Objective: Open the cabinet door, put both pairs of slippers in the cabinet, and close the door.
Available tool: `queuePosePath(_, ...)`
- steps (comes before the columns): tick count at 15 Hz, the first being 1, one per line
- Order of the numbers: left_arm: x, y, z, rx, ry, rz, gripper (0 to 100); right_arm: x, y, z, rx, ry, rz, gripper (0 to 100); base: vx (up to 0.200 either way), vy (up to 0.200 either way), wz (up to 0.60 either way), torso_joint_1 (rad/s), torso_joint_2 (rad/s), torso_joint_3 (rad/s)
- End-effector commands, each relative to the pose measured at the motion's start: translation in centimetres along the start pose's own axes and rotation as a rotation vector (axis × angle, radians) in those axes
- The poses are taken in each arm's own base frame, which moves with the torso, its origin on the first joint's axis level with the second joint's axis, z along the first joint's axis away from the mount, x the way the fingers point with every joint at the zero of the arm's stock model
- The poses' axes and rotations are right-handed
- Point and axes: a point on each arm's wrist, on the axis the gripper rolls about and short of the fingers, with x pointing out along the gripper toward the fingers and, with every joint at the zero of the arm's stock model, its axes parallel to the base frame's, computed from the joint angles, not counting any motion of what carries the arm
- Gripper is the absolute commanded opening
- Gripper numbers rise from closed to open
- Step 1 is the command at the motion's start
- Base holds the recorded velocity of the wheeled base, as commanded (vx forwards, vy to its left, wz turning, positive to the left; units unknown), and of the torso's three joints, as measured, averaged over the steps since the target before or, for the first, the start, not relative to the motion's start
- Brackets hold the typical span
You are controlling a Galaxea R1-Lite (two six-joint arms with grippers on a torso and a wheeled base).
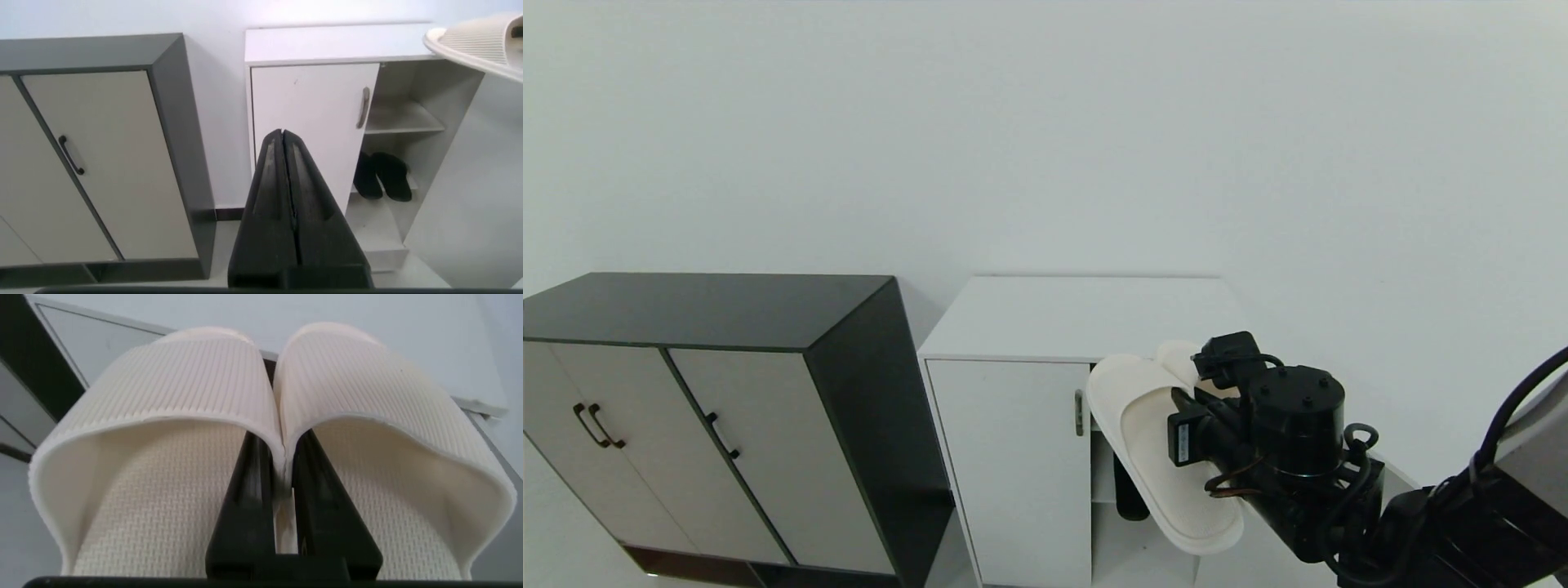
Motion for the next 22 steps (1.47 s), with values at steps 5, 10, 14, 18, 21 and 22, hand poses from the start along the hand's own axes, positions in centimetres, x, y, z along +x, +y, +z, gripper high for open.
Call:
queuePosePath(5, 0.0, 0.0, 0.0, 0.002, 0.000, 0.000, 0, 0.0, 0.0, -0.3, -0.007, 0.010, 0.000, 0, 0.000, 0.000, 0.00, -0.164, 0.40, 0.215)
queuePosePath(10, 0.0, 0.0, 0.0, 0.002, 0.000, 0.000, 0, 0.2, -0.1, -1.0, -0.013, 0.011, -0.004, 0, 0.000, 0.000, 0.00, -0.228, 0.54, 0.307)
queuePosePath(14, 0.0, 0.0, 0.0, 0.002, 0.000, 0.000, 0, 0.1, -0.4, -1.0, -0.019, -0.008, -0.008, 0, 0.000, 0.000, 0.00, -0.223, 0.54, 0.312)
queuePosePath(18, 0.0, 0.0, 0.0, 0.002, 0.000, 0.000, 0, 0.3, -0.3, -1.4, -0.033, -0.011, -0.008, 0, 0.000, 0.000, 0.00, -0.190, 0.51, 0.310)
queuePosePath(21, 0.0, 0.0, 0.0, 0.000, 0.000, 0.000, 0, 0.6, -0.2, -2.1, -0.040, 0.006, -0.009, 0, 0.000, 0.000, 0.00, -0.173, 0.49, 0.317)
queuePosePath(22, 0.0, 0.0, 0.0, 0.002, 0.000, 0.000, 0, 0.8, -0.2, -2.7, -0.043, 0.010, -0.009, 0, 0.000, 0.000, 0.00, -0.154, 0.49, 0.325)
